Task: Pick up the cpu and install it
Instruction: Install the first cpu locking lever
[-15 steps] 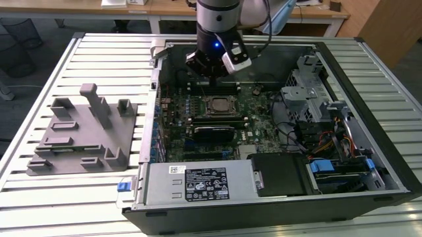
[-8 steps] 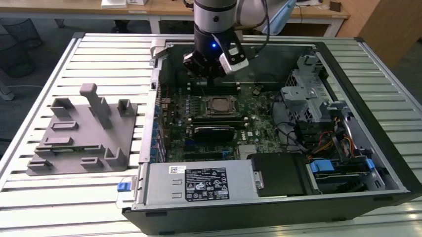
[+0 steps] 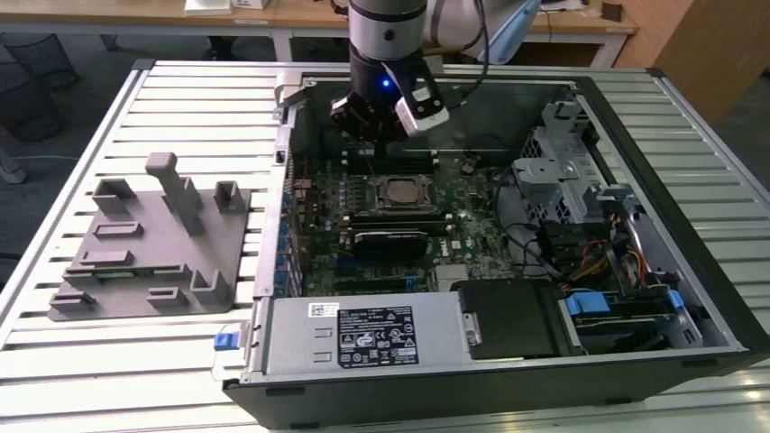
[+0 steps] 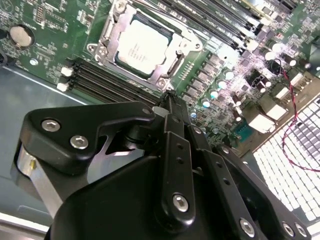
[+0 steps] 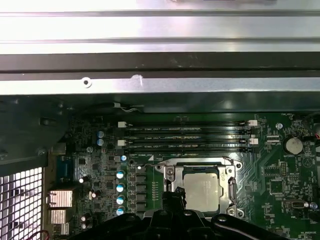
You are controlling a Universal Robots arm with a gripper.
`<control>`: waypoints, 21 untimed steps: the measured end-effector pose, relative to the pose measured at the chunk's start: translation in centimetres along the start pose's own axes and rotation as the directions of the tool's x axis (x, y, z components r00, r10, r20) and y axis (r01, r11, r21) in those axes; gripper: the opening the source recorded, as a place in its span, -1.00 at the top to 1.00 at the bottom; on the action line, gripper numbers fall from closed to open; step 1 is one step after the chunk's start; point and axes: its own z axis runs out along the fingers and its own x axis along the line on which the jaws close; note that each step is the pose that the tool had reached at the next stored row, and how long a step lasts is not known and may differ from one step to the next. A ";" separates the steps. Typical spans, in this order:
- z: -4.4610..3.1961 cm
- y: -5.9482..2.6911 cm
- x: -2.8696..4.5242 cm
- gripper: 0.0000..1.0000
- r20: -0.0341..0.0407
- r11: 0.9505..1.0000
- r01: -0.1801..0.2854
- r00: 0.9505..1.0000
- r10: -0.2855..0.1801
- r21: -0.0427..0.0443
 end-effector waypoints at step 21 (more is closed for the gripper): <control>0.95 0.60 2.87 0.79 0.000 1.000 0.000 1.000 0.000 0.000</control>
